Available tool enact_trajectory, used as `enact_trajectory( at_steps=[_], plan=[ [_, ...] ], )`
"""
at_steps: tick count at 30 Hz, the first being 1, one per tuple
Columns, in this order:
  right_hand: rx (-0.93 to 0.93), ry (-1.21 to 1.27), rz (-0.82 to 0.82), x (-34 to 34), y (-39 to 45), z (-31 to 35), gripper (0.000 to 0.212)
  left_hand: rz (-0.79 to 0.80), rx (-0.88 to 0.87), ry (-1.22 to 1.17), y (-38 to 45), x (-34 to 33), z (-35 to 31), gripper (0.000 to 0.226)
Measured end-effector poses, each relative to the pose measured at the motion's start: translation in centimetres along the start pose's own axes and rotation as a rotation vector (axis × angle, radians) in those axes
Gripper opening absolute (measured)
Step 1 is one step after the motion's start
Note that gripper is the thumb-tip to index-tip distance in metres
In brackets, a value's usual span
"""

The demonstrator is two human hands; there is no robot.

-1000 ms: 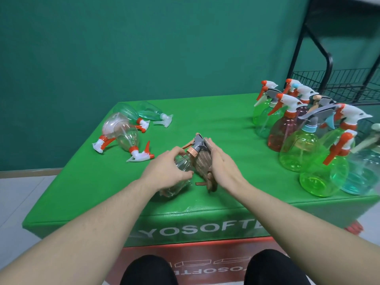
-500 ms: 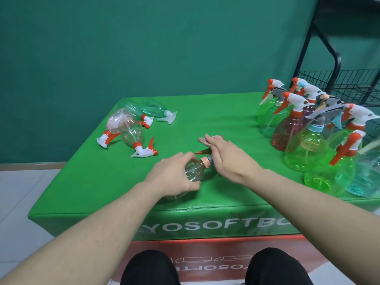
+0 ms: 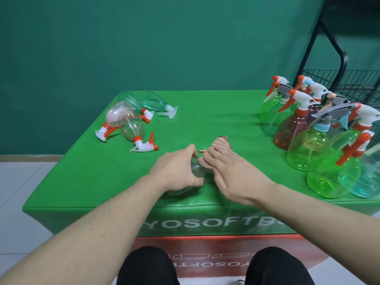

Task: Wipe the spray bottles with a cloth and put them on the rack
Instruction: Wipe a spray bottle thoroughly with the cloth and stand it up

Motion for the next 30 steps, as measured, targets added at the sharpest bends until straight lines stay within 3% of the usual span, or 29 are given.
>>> enact_trajectory(
  at_steps=[7, 12, 21, 25, 30],
  plan=[
    [-0.033, -0.034, 0.055, 0.4, -0.2, -1.7, 0.082, -0.024, -0.047, 0.056, -0.6, -0.4, -0.4, 0.057],
    [-0.025, 0.004, 0.211, 0.3, 1.6, -3.7, 0.052, -0.021, -0.096, 0.096, -0.8, -0.7, -0.7, 0.057],
    [0.053, -0.001, 0.349, 0.2, 5.7, -3.0, 0.053, -0.040, -0.087, 0.085, -1.1, -0.5, -0.7, 0.055],
    [0.061, -0.013, 0.351, 0.7, 5.7, -2.5, 0.070, -0.054, -0.080, 0.053, -1.4, -0.3, -0.7, 0.054],
    [0.002, -0.062, 0.348, 2.1, 4.4, -3.0, 0.051, -0.055, -0.061, 0.004, -1.6, -0.3, -0.3, 0.056]
  ],
)
Point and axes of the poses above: each hand's wrist, its own y-axis towards the middle knuckle, its own x-axis out of the back of the hand, z = x × y, the point moved 4 cm from there along y, towards the middle knuckle, and after that the axes turned 11 degrees about -y, right-handed, at the moved point
